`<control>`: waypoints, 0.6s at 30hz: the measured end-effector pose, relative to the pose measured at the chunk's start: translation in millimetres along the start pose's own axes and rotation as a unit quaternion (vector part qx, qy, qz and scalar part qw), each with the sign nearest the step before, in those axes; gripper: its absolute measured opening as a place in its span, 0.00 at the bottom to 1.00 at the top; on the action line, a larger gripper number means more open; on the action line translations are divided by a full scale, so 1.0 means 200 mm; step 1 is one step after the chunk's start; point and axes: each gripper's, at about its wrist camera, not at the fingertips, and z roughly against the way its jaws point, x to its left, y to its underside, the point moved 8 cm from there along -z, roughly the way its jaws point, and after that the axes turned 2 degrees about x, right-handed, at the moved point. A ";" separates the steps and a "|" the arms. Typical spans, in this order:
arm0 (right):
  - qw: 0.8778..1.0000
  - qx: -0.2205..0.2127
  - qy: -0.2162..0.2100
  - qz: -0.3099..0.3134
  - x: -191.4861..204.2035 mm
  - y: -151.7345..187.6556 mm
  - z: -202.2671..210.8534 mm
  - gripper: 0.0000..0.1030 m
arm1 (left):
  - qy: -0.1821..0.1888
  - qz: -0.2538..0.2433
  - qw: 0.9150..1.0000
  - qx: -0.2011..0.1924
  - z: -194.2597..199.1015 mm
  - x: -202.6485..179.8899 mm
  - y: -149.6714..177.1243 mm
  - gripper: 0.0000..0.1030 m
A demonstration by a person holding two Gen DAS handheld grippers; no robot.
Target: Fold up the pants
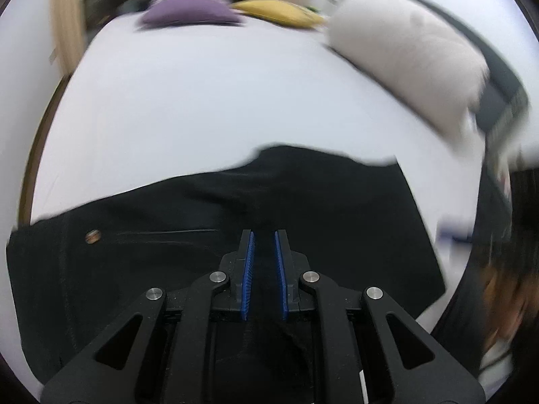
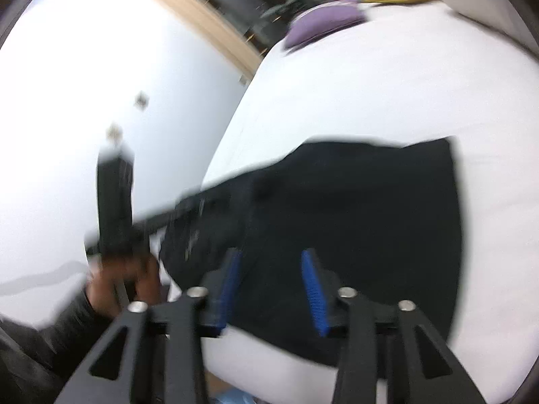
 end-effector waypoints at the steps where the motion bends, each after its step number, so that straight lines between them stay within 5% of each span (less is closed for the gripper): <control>1: 1.000 -0.006 -0.012 -0.021 -0.08 -0.05 0.04 0.30 | -0.008 -0.018 1.000 0.010 -0.05 -0.05 0.02 0.11; 4: 0.994 -0.014 -0.050 -0.097 -0.32 -0.20 0.04 0.23 | -0.010 -0.008 0.997 0.072 -0.25 -0.08 0.13 0.11; 9: 0.986 -0.001 -0.072 -0.152 -0.54 -0.30 -0.13 0.23 | -0.016 -0.029 0.998 0.049 -0.26 -0.12 0.15 0.11; 11: 0.981 0.013 -0.080 -0.178 -0.64 -0.25 -0.23 0.15 | -0.018 -0.031 0.998 0.052 -0.27 -0.13 0.13 0.11; 12: 0.978 0.021 -0.080 -0.190 -0.68 -0.22 -0.28 0.01 | -0.016 -0.029 0.998 0.053 -0.26 -0.13 0.13 0.11; 15: 0.968 0.022 -0.112 -0.225 -0.70 -0.10 -0.30 0.00 | -0.004 -0.020 0.999 0.050 -0.21 -0.01 0.16 0.11; 18: 0.974 0.061 -0.113 -0.189 -0.58 0.07 -0.26 0.01 | -0.002 -0.019 0.999 0.046 -0.20 0.00 0.16 0.11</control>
